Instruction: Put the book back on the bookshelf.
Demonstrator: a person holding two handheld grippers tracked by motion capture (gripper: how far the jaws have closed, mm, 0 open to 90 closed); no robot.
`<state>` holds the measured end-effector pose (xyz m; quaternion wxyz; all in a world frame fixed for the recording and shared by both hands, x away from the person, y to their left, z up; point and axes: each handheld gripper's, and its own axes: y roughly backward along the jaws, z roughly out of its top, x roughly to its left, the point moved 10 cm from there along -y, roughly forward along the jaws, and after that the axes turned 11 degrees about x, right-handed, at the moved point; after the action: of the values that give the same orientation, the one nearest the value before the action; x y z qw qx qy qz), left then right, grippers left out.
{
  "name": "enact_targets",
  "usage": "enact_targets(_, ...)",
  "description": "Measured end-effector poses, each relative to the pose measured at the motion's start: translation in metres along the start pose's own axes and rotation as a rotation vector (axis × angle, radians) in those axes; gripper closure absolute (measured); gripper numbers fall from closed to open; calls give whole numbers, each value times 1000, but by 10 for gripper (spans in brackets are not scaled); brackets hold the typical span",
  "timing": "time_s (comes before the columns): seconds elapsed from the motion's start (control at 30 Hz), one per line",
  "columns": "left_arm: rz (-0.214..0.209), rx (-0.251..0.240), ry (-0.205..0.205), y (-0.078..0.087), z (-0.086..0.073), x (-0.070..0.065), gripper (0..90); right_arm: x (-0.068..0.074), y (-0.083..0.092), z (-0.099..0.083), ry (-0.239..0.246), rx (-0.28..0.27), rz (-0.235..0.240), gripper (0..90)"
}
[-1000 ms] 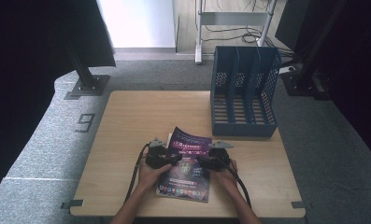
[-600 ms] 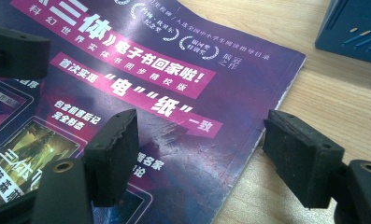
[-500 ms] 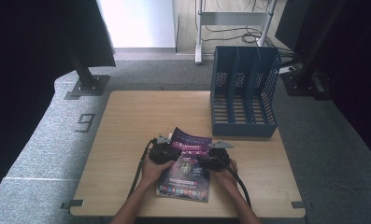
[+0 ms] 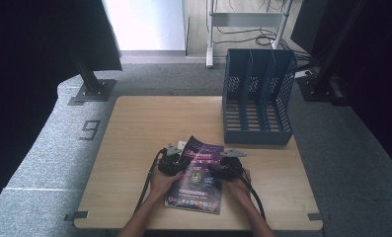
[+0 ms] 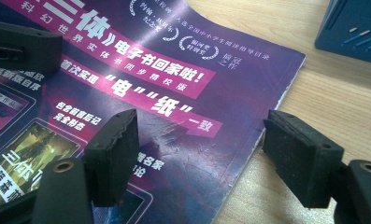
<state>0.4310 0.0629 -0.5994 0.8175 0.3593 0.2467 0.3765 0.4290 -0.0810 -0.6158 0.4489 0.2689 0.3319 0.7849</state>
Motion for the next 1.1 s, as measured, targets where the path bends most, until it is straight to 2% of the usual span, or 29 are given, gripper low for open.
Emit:
enact_targets(0.1, -15, -13, 5, 2, 2, 0, 758, 0, 0, 0, -1, 1, 0, 266)
enact_targets(0.17, -23, -27, -1, 4, 3, -1, 816, 0, 0, 0, -2, 1, 0, 267)
enact_targets(0.27, -33, -51, -11, 7, 6, -5, 851, 0, 0, 0, -3, 2, 1, 267)
enact_targets(0.4, -40, -108, -45, 17, 11, -13, 862, 0, 0, 0, 0, 1, 4, 269)
enact_targets(0.7, -74, -172, -80, 31, 18, -25, 866, -3, 4, -1, -15, 3, 13, 263)
enact_targets(0.9, -102, -212, -98, 43, 22, -31, 867, -4, 14, 5, -31, -44, 44, 266)
enact_targets(1.1, -137, -258, -100, 61, 25, -36, 867, 2, 23, 11, -13, -83, 71, 251)
